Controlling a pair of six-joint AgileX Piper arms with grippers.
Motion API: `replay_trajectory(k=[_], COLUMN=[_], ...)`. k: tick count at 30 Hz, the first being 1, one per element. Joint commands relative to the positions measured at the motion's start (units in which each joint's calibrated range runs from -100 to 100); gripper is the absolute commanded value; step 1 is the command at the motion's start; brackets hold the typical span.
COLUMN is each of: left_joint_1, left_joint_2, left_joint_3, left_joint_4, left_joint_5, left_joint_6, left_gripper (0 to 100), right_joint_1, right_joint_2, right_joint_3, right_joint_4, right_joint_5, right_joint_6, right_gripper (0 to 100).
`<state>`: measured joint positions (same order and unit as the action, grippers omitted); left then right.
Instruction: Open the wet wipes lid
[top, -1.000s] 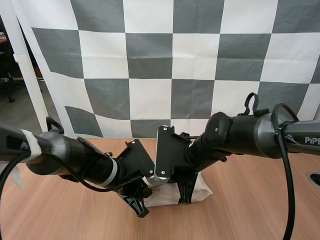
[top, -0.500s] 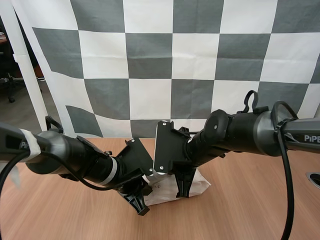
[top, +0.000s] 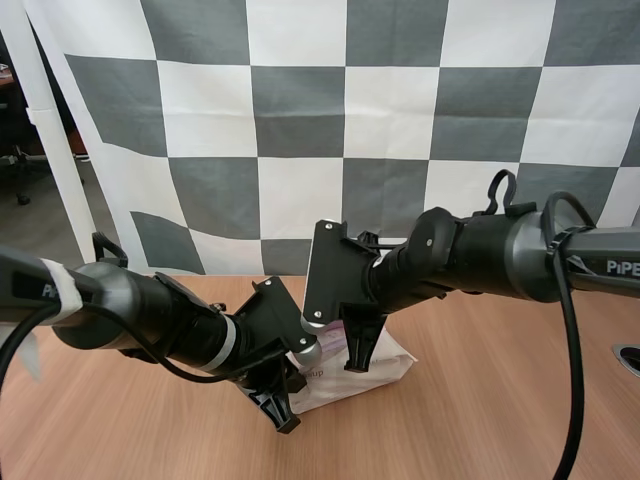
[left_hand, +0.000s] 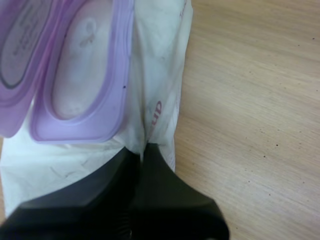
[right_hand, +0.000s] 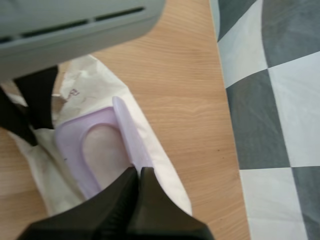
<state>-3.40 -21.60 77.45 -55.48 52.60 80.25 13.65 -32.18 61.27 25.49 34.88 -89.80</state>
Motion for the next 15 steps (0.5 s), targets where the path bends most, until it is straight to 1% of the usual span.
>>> replay_trajectory(k=[1,4,11,15], left_joint_1=[-0.04,-0.04,-0.04,-0.04], left_joint_2=[0.04,0.04,0.04,0.04], left_joint_3=[0.03,0.03,0.03,0.03], left_joint_4=[0.08,0.2,0.35,0.35], left_joint_5=[-0.23,-0.23,-0.23,-0.23], left_joint_6=[-0.01,-0.01,-0.01,-0.01], left_gripper=[0,0,0,0], right_joint_1=[-0.02,-0.02,-0.02,-0.02], right_joint_2=[1.36,3.61,9.15,12.24], right_joint_3=[-0.03,-1.67,-7.58,-8.6], right_joint_4=[-0.13,-0.2,1.94,1.98], right_joint_5=[-5.36,-5.86,-5.86,-6.19], right_joint_6=[-0.32,-0.43,-0.43,-0.43], right_gripper=[0,0,0,0])
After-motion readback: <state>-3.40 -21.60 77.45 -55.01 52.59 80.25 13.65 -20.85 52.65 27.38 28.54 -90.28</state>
